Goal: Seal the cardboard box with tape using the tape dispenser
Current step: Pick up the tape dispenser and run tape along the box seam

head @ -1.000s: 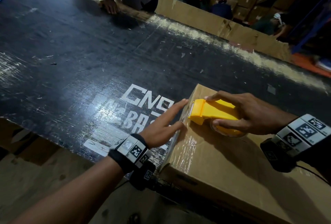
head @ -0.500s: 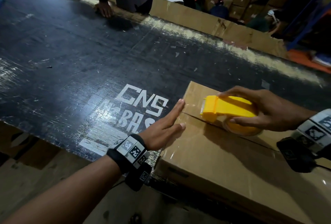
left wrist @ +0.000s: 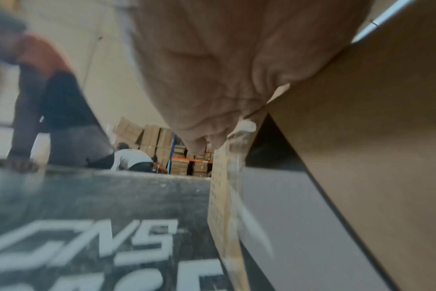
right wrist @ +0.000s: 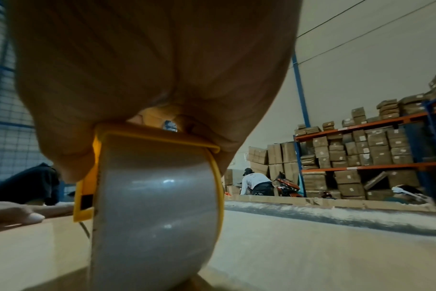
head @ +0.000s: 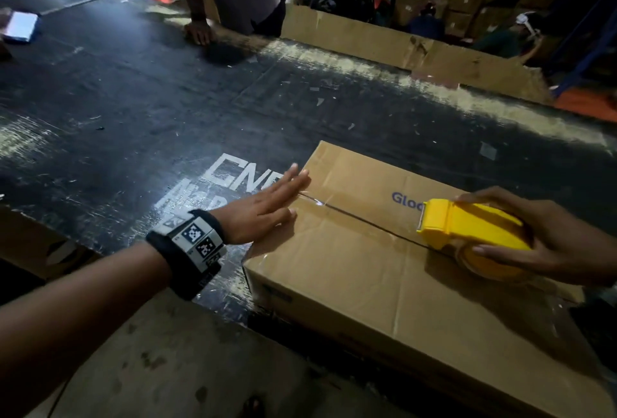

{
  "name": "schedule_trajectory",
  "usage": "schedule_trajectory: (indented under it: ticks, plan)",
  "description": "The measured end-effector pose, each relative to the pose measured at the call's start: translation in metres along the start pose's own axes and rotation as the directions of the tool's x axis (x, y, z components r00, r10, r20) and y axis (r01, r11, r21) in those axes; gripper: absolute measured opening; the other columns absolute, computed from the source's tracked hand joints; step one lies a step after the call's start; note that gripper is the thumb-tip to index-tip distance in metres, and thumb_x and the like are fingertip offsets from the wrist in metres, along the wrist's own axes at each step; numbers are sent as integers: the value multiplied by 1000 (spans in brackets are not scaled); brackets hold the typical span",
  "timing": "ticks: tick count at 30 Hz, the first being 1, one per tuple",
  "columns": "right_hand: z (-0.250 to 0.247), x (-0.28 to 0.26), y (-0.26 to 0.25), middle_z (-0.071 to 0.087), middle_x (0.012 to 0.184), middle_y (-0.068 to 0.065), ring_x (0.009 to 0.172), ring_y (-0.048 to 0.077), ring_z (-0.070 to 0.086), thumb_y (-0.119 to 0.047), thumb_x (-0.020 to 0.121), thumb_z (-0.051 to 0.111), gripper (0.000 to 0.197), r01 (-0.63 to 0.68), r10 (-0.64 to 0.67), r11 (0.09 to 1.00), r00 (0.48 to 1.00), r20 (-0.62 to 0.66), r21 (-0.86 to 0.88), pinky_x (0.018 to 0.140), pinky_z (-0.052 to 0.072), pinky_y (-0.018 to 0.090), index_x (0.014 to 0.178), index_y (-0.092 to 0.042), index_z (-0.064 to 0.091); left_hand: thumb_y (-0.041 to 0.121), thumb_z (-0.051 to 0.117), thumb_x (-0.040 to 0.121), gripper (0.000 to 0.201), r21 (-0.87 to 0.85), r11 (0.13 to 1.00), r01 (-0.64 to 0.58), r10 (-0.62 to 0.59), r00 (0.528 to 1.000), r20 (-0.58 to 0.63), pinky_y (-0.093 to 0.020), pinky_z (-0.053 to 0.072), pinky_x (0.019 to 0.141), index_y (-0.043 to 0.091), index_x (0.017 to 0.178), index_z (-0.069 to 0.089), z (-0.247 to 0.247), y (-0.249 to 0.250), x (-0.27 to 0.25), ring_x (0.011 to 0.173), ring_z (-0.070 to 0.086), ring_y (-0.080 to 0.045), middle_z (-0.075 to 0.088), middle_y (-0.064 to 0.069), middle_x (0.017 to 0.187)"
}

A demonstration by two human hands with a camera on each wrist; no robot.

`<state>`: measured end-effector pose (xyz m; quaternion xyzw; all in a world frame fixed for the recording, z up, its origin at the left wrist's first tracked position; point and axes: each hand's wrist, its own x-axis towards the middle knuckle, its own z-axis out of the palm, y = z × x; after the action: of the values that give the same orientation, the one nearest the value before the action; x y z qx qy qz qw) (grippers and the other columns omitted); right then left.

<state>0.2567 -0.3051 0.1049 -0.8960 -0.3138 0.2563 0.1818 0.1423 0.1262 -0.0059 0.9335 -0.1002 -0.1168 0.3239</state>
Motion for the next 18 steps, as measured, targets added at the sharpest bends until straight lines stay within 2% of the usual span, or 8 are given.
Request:
schedule_trajectory:
  ticks: [1, 2, 6, 8, 11, 13, 15, 18]
  plan:
    - [6, -15, -12, 36, 127, -48, 107, 5, 55, -77, 68, 61, 75, 51, -47, 992, 998, 37, -114, 74, 55, 25, 134, -66, 28, 39, 35, 103, 71, 152, 988, 5, -7, 1000, 13, -28, -6, 126, 34, 162, -5, -7, 8, 2, 156, -14, -6, -21, 7, 170]
    - [17, -15, -17, 36, 128, -43, 107, 6, 54, -74, 69, 62, 73, 133, -136, 981, 991, -6, -140, 76, 56, 28, 134, -67, 28, 44, 30, 101, 73, 277, 961, -13, 5, 1000, 28, -29, -9, 125, 31, 162, -9, -11, 18, 4, 156, -19, -10, -25, 3, 169]
    - [18, -15, -14, 39, 137, -21, 110, 16, 54, -76, 67, 58, 72, 136, -147, 982, 987, -72, -135, 83, 57, 40, 132, -69, 27, 63, 7, 92, 81, 546, 836, -59, -46, 983, 177, -38, -9, 128, 24, 160, -18, -4, 53, 15, 156, -21, -17, -23, -2, 168]
    - [17, -12, -13, 42, 137, -17, 110, 16, 55, -75, 66, 57, 71, 122, -130, 986, 990, -62, -118, 83, 57, 40, 130, -69, 27, 68, 2, 89, 86, 648, 759, -63, -103, 971, 216, -44, -3, 130, 22, 159, -20, 3, 59, 18, 157, -19, -21, -23, -5, 168]
    - [16, -8, -16, 46, 134, -16, 104, 11, 56, -73, 67, 56, 69, 142, -151, 984, 986, -75, -110, 75, 56, 27, 129, -66, 27, 71, -1, 88, 90, 739, 672, -50, -170, 961, 219, -48, 2, 130, 18, 158, -22, 4, 65, 20, 158, -16, -25, -23, -8, 169]
    - [15, -7, -12, 51, 135, -10, 103, 13, 58, -72, 69, 57, 69, 156, -165, 981, 983, -77, -117, 72, 55, 24, 132, -61, 30, 66, 5, 96, 84, 763, 646, -27, -213, 953, 215, -47, 1, 130, 16, 159, -20, 3, 76, 22, 159, -15, -26, -21, -10, 169]
    - [16, -8, -10, 52, 137, -6, 105, 15, 58, -74, 68, 56, 71, 158, -169, 980, 982, -86, -120, 75, 57, 30, 133, -59, 30, 61, 9, 96, 84, 753, 657, -24, -211, 954, 215, -45, -2, 130, 14, 160, -18, 9, 95, 24, 159, -13, -24, -19, -12, 170]
    - [16, -9, -9, 53, 138, -2, 105, 21, 60, -82, 64, 51, 74, 161, -174, 980, 979, -105, -118, 78, 60, 41, 132, -61, 30, 60, 16, 95, 88, 674, 733, -95, -105, 962, 251, -43, -4, 129, 12, 160, -17, 35, 131, 36, 159, -15, -23, -21, -12, 170]
